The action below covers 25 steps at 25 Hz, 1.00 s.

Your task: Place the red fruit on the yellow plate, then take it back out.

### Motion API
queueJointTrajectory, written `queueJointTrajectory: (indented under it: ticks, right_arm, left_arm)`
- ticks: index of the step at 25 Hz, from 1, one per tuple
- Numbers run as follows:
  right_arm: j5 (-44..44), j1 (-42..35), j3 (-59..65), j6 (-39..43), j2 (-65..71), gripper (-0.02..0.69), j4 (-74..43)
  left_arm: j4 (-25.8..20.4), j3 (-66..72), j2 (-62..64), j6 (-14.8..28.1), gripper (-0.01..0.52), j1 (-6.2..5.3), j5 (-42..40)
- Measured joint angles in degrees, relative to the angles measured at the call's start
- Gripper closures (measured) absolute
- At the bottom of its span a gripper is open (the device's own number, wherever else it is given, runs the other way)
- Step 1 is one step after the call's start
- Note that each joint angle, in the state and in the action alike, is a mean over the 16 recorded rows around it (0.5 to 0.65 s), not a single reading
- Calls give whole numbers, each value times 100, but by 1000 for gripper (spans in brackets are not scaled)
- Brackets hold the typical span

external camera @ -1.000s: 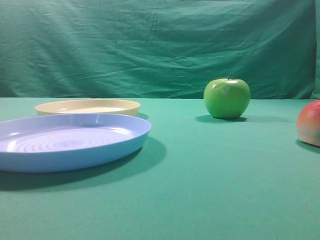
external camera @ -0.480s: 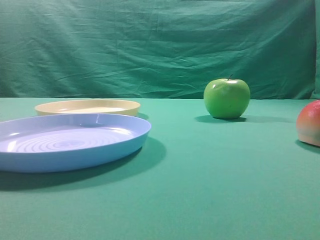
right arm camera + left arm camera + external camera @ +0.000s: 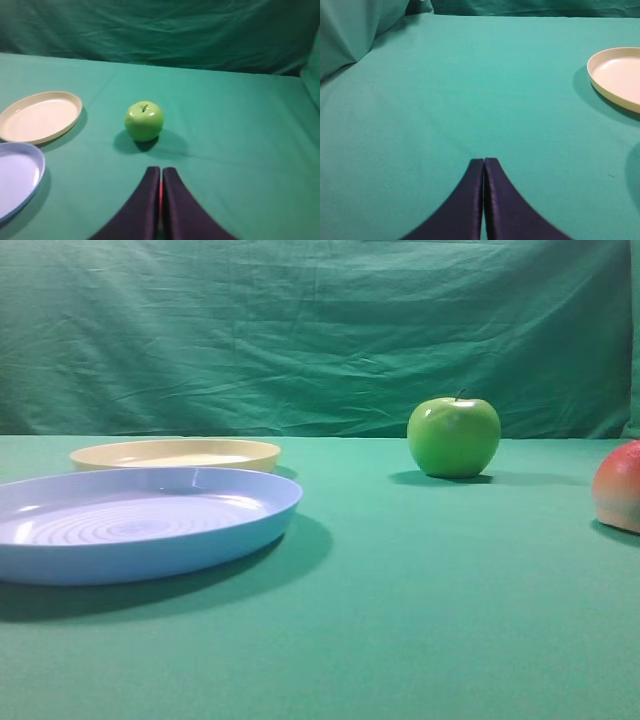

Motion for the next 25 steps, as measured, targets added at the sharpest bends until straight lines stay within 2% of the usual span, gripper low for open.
queueJointTrajectory:
  ticks: [7, 13, 25]
  right_arm:
    - [-831, -653, 1206, 45, -695, 665, -87]
    - [-1372, -882, 2077, 49, -971, 665, -147]
    - [-1628, -907, 2603, 44, -993, 665, -324]
  left_arm:
    - [0, 0, 0, 3, 514, 0, 0]
    - [0, 0, 0, 3, 514, 0, 0]
    - [0, 0, 0, 3, 514, 0, 0]
